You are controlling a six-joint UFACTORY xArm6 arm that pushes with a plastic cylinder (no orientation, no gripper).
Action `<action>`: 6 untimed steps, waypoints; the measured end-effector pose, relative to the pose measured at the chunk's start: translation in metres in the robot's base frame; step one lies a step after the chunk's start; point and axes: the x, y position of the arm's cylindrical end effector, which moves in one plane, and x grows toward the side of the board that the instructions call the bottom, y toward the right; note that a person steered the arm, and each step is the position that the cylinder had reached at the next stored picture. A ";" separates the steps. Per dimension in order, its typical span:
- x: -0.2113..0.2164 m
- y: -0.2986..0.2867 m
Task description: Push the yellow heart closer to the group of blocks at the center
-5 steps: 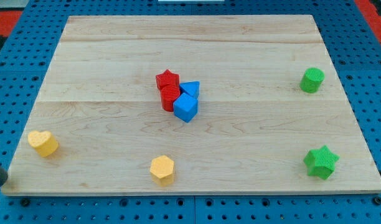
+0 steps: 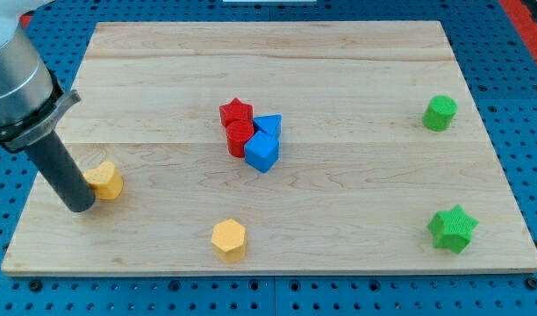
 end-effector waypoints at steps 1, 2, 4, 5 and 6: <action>0.000 -0.026; -0.010 -0.020; -0.034 0.028; -0.035 0.063; -0.035 0.097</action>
